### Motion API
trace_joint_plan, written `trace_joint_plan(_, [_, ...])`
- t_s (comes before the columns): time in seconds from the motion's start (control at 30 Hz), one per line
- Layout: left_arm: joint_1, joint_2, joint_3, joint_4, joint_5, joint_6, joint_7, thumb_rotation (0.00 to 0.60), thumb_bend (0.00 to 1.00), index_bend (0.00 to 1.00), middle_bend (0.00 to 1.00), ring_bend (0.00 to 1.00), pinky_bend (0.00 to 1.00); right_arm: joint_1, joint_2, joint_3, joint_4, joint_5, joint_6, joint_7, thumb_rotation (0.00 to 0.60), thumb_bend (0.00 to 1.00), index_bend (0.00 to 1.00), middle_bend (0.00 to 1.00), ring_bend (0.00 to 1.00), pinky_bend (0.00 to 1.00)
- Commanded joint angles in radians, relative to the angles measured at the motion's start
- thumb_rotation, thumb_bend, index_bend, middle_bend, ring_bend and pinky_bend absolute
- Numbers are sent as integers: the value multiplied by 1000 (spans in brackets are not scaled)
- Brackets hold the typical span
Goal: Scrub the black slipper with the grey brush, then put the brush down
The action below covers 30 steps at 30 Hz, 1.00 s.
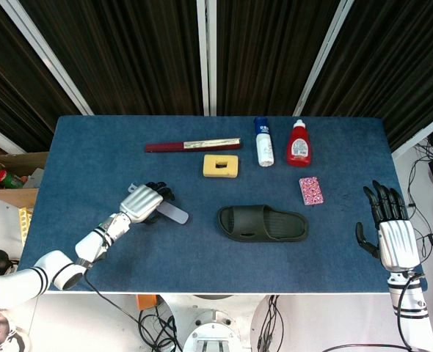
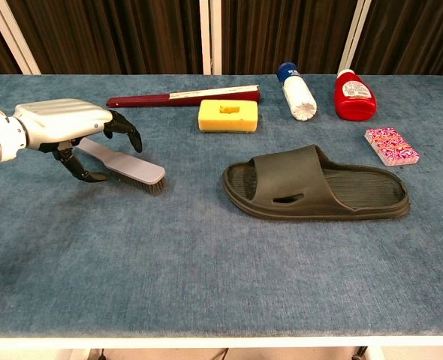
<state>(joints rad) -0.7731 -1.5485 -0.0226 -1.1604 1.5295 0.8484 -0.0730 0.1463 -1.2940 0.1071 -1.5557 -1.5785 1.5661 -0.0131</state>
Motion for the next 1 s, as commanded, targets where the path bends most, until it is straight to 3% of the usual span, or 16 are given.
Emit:
trace_joint_plan(0.03, [-1,-2,2,2,2,8,-6,600,309,319,248,150,279,0,0,0,0,1,0,0,600,495,0,0,0,0])
trace_joint_plan(0.5, [-9,2,7,-1,-21,-11,1,600,310,368,261,154,279,3,-1,-1,3,7,-12,0,600,507,0,0,0,0])
trace_joint_plan(0.8, [-9,0,2,-6,-30,-2,-9,600,311,524,340,195,286,3,-2,-1,6,9,-15,3,600,511,0,0,0,0])
trace_joint_plan(1.0, [-4,-12,-7,1,-37,16,-47,600,311,589,435,254,348,2,-1,-1,7,10,-15,5,600,511,0,0,0,0])
